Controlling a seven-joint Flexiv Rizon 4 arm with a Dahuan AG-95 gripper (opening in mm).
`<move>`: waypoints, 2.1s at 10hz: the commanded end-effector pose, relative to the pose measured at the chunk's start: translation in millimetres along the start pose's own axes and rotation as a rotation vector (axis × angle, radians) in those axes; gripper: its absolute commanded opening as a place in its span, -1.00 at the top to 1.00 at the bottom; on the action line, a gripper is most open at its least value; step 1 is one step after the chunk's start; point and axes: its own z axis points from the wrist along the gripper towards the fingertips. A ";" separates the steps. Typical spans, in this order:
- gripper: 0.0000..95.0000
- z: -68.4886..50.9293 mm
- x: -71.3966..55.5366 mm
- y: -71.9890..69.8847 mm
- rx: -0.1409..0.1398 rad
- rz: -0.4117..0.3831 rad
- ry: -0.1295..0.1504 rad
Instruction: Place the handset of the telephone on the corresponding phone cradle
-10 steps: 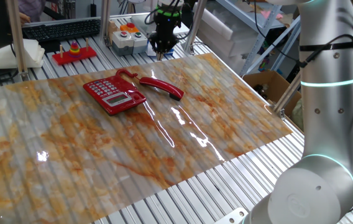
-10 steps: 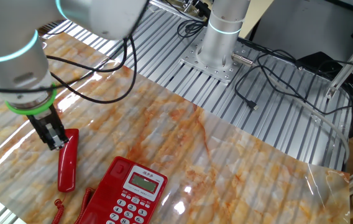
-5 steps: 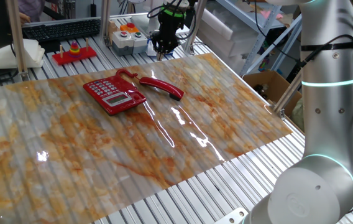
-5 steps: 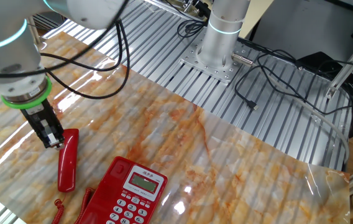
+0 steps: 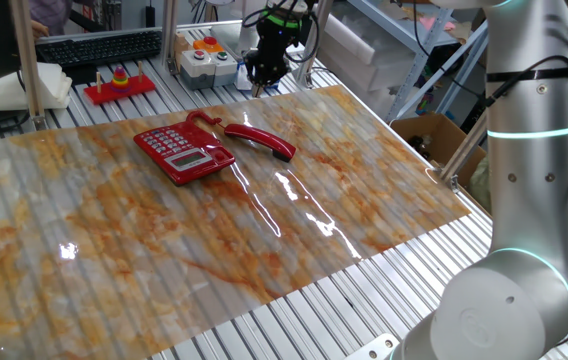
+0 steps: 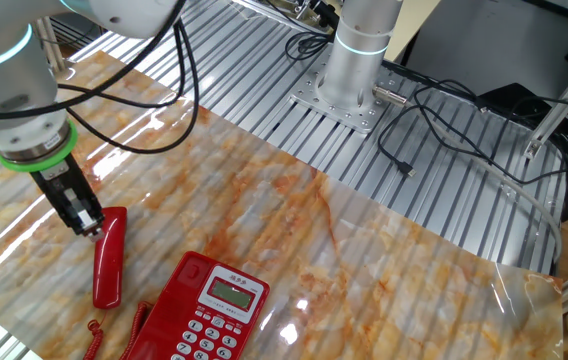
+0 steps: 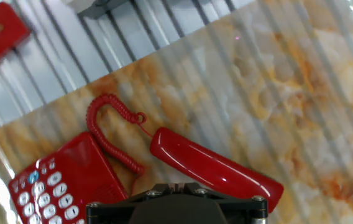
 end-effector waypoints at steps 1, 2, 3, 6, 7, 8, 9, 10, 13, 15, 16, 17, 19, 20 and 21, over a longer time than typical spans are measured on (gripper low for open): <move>1.00 0.1 -0.1 0.1 0.108 -0.460 0.004; 1.00 0.1 -0.1 0.1 0.118 -0.533 0.007; 1.00 0.4 0.3 0.2 0.129 -0.553 0.010; 1.00 3.3 4.5 1.5 0.122 -0.553 0.013; 1.00 3.3 4.5 1.5 0.136 -0.553 0.012; 1.00 3.3 4.5 1.5 0.140 -0.551 0.012; 0.60 3.3 4.5 1.5 0.146 -0.546 0.012; 0.20 3.3 4.5 1.5 0.155 -0.546 0.011; -0.20 3.3 4.5 1.5 0.159 -0.544 0.011; -0.60 3.3 4.5 1.5 0.162 -0.541 0.010; -0.60 3.6 4.4 1.5 0.162 -0.541 0.010; -0.60 3.9 4.3 1.5 0.162 -0.543 0.010; -0.60 4.7 4.0 1.6 0.161 -0.543 0.006; -0.60 4.8 4.0 1.6 0.162 -0.544 0.005; -0.60 5.0 3.9 1.6 0.162 -0.544 0.005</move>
